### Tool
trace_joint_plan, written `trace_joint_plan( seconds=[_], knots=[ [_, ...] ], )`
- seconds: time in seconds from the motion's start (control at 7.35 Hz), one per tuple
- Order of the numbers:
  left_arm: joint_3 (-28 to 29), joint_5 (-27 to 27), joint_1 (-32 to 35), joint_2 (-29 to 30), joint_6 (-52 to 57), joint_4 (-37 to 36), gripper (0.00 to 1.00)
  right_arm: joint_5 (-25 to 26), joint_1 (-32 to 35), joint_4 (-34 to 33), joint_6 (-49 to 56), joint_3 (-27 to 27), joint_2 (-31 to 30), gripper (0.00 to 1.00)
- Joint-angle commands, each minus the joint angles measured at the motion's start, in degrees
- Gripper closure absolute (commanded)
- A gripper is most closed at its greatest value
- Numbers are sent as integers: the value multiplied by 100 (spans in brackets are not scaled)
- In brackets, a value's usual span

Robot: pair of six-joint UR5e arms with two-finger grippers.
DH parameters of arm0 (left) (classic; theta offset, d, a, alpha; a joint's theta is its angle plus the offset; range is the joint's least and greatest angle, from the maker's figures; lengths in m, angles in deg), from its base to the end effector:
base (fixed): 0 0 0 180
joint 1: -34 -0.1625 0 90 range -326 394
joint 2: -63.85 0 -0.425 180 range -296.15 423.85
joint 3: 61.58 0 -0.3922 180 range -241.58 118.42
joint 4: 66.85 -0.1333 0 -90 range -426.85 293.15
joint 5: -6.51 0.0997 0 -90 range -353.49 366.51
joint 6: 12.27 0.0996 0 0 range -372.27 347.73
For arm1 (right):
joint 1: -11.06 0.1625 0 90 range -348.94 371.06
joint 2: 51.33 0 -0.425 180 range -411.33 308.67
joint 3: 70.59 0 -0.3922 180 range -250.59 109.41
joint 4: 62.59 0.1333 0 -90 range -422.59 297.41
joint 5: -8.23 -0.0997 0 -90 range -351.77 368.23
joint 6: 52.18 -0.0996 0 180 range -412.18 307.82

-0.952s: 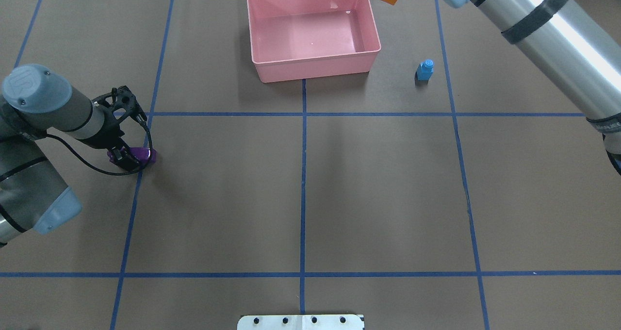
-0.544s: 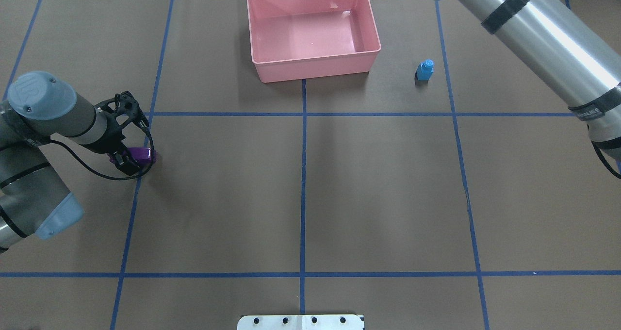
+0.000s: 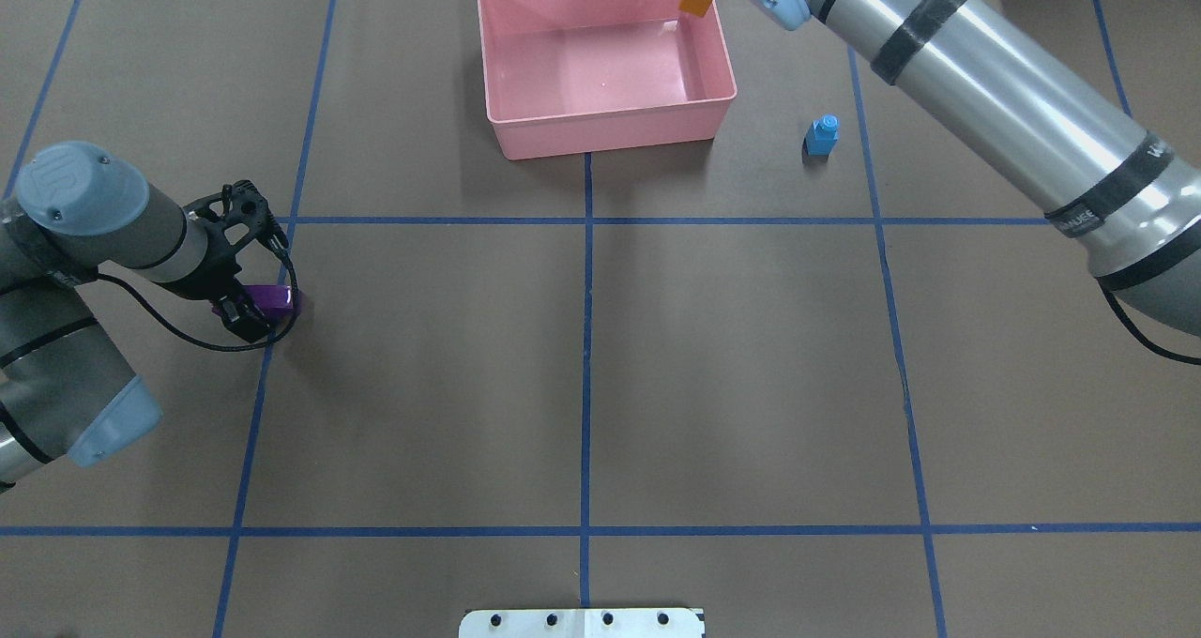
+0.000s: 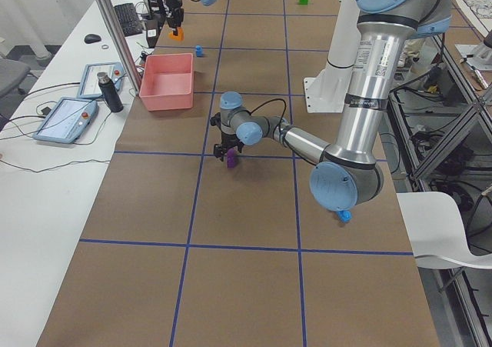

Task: Put all blocks into box

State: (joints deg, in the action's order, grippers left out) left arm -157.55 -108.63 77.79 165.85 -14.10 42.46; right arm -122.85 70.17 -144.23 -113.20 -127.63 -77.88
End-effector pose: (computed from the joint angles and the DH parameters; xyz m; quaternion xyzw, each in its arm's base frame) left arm 0.3668 -0.4777 0.4686 0.2010 0.3153 0.4137 0.8301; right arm -0.3745 -0.7582 0.1494 -0.0213 -0.4539 0.1169 0.8831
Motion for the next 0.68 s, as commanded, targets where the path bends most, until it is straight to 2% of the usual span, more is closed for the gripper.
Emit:
trace_joint_plan(
  seconds=[0.0, 0.14, 0.27, 0.41, 0.54],
  knots=[
    [-1, 0, -2, -4, -2, -15, 4, 118, -189, 411, 2, 683, 185, 100],
    [-9, 0, 7, -4, -10, -15, 8, 127, -233, 456, 2, 859, 255, 100],
    [-10, 9, 7, -47, -10, -6, 15, 127, -294, 578, -15, 1017, 299, 100],
    [-18, 122, -2, -83, -10, -6, 21, 135, -330, 588, -15, 1045, 299, 16],
    [-18, 201, -2, -83, -10, -15, 36, 136, -330, 588, -59, 1045, 343, 1]
  ],
)
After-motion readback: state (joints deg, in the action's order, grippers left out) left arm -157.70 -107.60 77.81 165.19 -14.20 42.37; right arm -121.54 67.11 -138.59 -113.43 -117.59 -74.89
